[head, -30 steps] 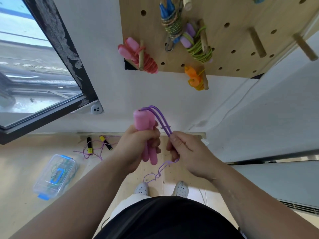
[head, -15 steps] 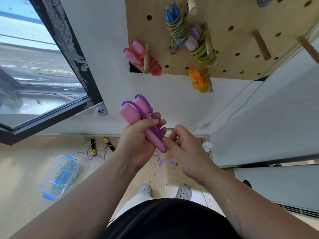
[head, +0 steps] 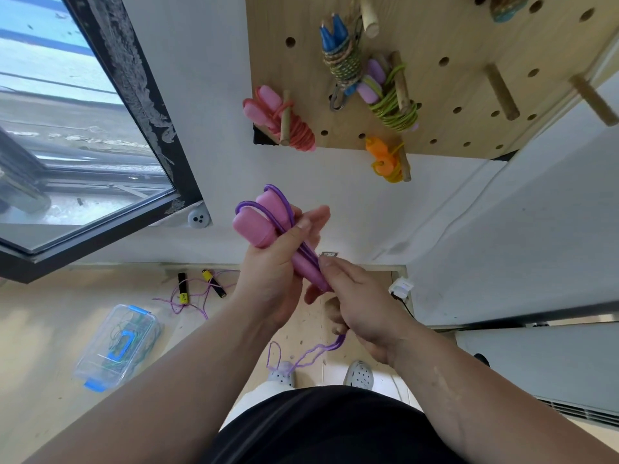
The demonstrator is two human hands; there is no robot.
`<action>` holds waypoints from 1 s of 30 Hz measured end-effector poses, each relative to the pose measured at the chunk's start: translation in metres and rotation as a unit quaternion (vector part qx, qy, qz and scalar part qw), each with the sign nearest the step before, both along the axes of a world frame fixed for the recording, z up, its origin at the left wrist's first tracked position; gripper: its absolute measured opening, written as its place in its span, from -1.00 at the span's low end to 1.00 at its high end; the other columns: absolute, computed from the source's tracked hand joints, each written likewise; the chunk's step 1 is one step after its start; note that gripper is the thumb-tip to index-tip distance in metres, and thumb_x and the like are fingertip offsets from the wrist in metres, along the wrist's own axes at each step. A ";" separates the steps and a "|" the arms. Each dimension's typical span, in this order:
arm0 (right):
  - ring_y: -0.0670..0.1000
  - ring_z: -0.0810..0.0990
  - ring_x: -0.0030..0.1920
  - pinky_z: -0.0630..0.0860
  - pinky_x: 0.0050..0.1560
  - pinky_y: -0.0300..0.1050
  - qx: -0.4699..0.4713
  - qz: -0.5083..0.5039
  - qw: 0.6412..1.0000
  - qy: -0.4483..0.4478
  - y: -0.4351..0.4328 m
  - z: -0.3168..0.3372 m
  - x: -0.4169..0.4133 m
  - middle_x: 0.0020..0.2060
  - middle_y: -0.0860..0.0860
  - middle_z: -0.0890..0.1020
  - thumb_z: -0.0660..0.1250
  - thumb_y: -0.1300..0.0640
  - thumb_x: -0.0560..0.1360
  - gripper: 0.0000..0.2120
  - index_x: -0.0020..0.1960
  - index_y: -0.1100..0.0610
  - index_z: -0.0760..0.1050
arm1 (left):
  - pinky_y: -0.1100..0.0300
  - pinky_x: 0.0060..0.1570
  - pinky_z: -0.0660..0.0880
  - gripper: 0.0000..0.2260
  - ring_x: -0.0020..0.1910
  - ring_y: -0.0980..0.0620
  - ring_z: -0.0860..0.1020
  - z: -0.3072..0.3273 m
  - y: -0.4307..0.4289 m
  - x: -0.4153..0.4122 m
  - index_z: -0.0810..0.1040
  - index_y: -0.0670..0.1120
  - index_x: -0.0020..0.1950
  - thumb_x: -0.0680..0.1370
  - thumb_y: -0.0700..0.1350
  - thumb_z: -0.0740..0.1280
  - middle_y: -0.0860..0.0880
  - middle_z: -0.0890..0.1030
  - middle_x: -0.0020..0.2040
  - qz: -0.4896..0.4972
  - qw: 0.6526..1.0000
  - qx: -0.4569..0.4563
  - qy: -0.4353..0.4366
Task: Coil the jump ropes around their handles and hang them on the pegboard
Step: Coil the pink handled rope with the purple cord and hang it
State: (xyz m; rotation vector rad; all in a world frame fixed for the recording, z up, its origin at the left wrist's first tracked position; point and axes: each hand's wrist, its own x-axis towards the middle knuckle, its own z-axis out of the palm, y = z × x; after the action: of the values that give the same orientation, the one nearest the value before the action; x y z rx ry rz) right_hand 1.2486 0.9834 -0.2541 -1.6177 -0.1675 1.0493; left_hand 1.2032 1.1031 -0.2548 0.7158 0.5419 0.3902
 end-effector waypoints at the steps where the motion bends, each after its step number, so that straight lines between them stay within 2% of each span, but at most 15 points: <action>1: -0.05 0.21 -0.49 0.26 -0.43 -0.17 0.021 -0.027 0.999 0.025 0.001 -0.001 -0.001 -0.28 0.08 0.53 0.16 -0.05 0.70 -0.72 0.11 0.11 0.54 | -0.04 0.34 0.39 -0.88 0.27 -0.09 0.62 0.001 0.000 0.000 0.51 -0.09 0.01 0.56 -0.29 0.36 -0.24 0.67 0.18 0.006 1.000 0.013 0.008; 5: -0.08 0.19 -0.51 0.24 -0.47 -0.20 0.061 -0.063 0.996 0.035 -0.001 -0.006 0.000 -0.34 0.06 0.39 0.18 0.04 0.70 -0.76 0.00 0.16 0.52 | 0.02 0.24 0.43 -0.82 0.27 -0.03 0.62 0.000 -0.004 0.000 0.59 -0.05 0.08 0.54 -0.27 0.41 -0.22 0.66 0.21 0.015 0.997 0.055 0.042; 8: -0.08 0.20 -0.51 0.23 -0.47 -0.19 0.045 -0.058 0.997 -0.006 -0.002 -0.009 0.000 -0.39 0.03 0.37 0.19 0.06 0.70 -0.74 0.03 0.23 0.50 | 0.06 0.07 0.52 -0.74 0.04 0.05 0.69 -0.008 -0.006 0.000 0.54 -0.14 0.14 0.50 -0.34 0.44 -0.12 0.71 0.06 0.085 0.989 0.058 0.107; 10: -0.08 0.23 -0.50 0.26 -0.47 -0.18 0.024 -0.044 0.998 -0.037 -0.004 -0.010 0.003 -0.42 -0.01 0.38 0.19 0.06 0.70 -0.73 0.07 0.26 0.51 | 0.05 0.03 0.54 -0.52 -0.06 0.03 0.65 -0.015 -0.005 -0.002 0.49 -0.09 0.25 0.39 -0.26 0.57 -0.09 0.65 0.05 0.135 0.973 0.101 0.157; 12: -0.09 0.29 -0.49 0.30 -0.44 -0.16 -0.021 -0.013 0.996 -0.086 -0.007 -0.012 0.009 -0.43 -0.06 0.40 0.21 0.04 0.69 -0.76 0.09 0.18 0.56 | 0.03 0.12 0.56 -0.23 0.07 0.02 0.60 -0.022 0.002 -0.010 0.37 0.10 0.38 0.27 -0.11 0.67 -0.02 0.56 0.18 0.167 0.928 0.258 0.209; 13: -0.10 0.31 -0.47 0.30 -0.41 -0.13 -0.050 0.011 0.991 -0.120 -0.010 -0.013 0.014 -0.44 -0.11 0.41 0.23 0.03 0.68 -0.78 0.07 0.14 0.58 | 0.00 0.20 0.52 -0.17 0.16 -0.01 0.56 -0.026 0.008 -0.015 0.35 0.09 0.43 0.25 -0.06 0.69 -0.03 0.53 0.24 0.181 0.875 0.394 0.217; 15: -0.11 0.31 -0.46 0.28 -0.34 -0.10 -0.094 0.068 0.978 -0.175 -0.015 -0.014 0.021 -0.48 -0.19 0.40 0.25 -0.01 0.67 -0.79 0.01 0.08 0.58 | -0.11 0.28 0.43 -0.28 0.26 -0.14 0.52 -0.031 0.025 -0.021 0.48 -0.07 0.41 0.32 0.06 0.63 -0.10 0.55 0.29 0.161 0.700 0.676 0.167; 16: -0.11 0.31 -0.47 0.27 -0.33 -0.11 -0.105 0.091 0.973 -0.186 -0.017 -0.014 0.023 -0.50 -0.20 0.39 0.25 -0.02 0.67 -0.79 -0.01 0.07 0.57 | -0.14 0.29 0.40 -0.37 0.27 -0.17 0.53 -0.028 0.032 -0.023 0.56 -0.07 0.34 0.36 0.17 0.57 -0.09 0.59 0.25 0.104 0.614 0.770 0.137; 19: -0.14 0.32 -0.50 0.28 -0.33 -0.14 -0.124 0.148 0.959 -0.206 -0.018 -0.011 0.028 -0.52 -0.19 0.41 0.25 -0.04 0.66 -0.81 -0.02 0.02 0.56 | -0.25 0.43 0.21 -0.33 0.36 -0.14 0.48 -0.014 0.042 -0.023 0.62 0.03 0.21 0.33 0.48 0.34 0.04 0.63 0.12 -0.215 0.431 0.861 0.167; 21: -0.17 0.34 -0.50 0.30 -0.32 -0.13 -0.133 0.169 0.953 -0.216 -0.017 -0.010 0.031 -0.49 -0.16 0.43 0.25 -0.03 0.66 -0.83 -0.02 0.00 0.56 | -0.36 0.49 -0.01 -0.45 0.46 -0.15 0.34 -0.008 0.038 -0.018 0.55 0.04 0.20 0.40 0.40 0.31 0.05 0.59 0.14 -0.329 0.321 0.856 0.238; 22: -0.18 0.34 -0.50 0.30 -0.31 -0.13 -0.134 0.174 0.951 -0.217 -0.016 -0.009 0.031 -0.47 -0.15 0.44 0.25 -0.03 0.66 -0.83 -0.02 -0.01 0.56 | -0.38 0.49 -0.06 -0.59 0.46 -0.15 0.31 -0.008 0.036 -0.015 0.53 0.04 0.19 0.47 0.27 0.32 0.05 0.58 0.13 -0.337 0.299 0.857 0.252; 24: -0.20 0.36 -0.49 0.32 -0.29 -0.14 -0.137 0.180 0.948 -0.222 -0.016 -0.009 0.032 -0.43 -0.12 0.46 0.24 -0.02 0.66 -0.83 -0.01 -0.01 0.56 | -0.32 0.47 0.01 -0.80 0.32 -0.13 0.38 -0.006 0.031 -0.008 0.48 0.03 0.14 0.53 0.02 0.28 0.04 0.58 0.03 -0.331 0.291 0.862 0.251; 26: -0.15 0.43 -0.41 0.36 -0.27 -0.11 -0.143 0.186 0.945 -0.228 -0.017 -0.007 0.034 -0.38 -0.09 0.51 0.23 -0.03 0.67 -0.83 0.02 -0.02 0.57 | -0.10 0.27 0.28 -0.88 0.04 -0.08 0.44 -0.009 0.027 -0.002 0.37 0.03 0.05 0.54 -0.07 0.25 0.05 0.51 -0.13 -0.327 0.294 0.871 0.221; 28: -0.07 0.57 -0.22 0.50 -0.14 -0.02 -0.151 0.190 0.939 -0.244 -0.020 -0.005 0.038 -0.20 -0.03 0.64 0.23 -0.03 0.67 -0.83 0.07 -0.03 0.58 | 0.08 -0.12 0.34 -0.85 -0.22 -0.04 0.39 -0.012 0.027 0.003 0.27 0.01 -0.01 0.53 -0.06 0.25 0.08 0.37 -0.27 -0.337 0.328 0.859 0.204; 30: -0.05 0.64 -0.01 0.57 0.07 -0.01 -0.132 0.171 0.942 -0.255 -0.023 -0.004 0.040 -0.05 -0.06 0.69 0.24 0.00 0.67 -0.83 0.15 -0.05 0.59 | 0.13 -0.32 0.29 -0.83 -0.37 0.04 0.35 -0.018 0.027 0.006 0.29 0.01 -0.03 0.50 -0.05 0.28 0.08 0.35 -0.32 -0.351 0.387 0.827 0.207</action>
State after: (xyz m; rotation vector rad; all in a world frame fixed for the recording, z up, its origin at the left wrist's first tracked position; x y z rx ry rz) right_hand 1.2884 0.9607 -0.2584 -2.1396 -0.7018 0.9122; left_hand 1.2094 1.1305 -0.2723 2.9892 0.0232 -0.2816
